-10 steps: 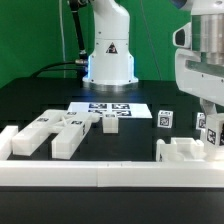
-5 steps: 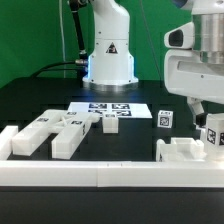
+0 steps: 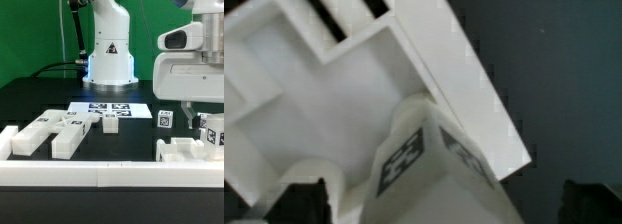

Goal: Assemble chair

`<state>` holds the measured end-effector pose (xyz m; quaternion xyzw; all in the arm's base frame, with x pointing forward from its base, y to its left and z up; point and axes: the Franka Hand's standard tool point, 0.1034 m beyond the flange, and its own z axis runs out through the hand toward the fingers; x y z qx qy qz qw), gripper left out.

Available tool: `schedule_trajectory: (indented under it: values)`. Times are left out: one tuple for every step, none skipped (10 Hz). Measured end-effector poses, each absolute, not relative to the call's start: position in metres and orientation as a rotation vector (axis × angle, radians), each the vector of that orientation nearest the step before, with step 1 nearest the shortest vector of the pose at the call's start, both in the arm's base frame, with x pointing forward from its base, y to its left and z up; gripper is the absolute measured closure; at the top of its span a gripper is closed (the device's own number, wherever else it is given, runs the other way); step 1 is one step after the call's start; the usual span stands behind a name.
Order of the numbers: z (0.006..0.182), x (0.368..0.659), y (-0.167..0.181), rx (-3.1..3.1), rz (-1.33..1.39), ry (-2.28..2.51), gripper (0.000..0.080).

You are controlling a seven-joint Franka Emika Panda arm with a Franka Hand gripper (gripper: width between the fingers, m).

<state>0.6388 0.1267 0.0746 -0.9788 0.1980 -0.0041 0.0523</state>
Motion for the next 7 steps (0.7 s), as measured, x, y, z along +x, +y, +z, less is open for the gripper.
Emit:
schedule_trajectory:
  values:
    - [0.0740,0.6390,0.1247,-3.002,-0.020,0.470,0.0150]
    - [0.0739,0.6391,0.1237,-3.025,-0.028,0.330,0.0150]
    - [0.0739,0.6390,0.1246,-3.036,-0.033,0.234,0.0150]
    - [0.0739,0.6388,0.1251,-3.039,-0.034,0.189,0.0150]
    - [0.0739,0.6389,0.1250,-3.046,-0.040,0.073,0.0150]
    - [0.0746,0.6392,0.1250,-3.050,-0.045,-0.014,0.0150]
    - [0.0769,0.6412,0.1242,-3.060,-0.060,-0.174,0.0150]
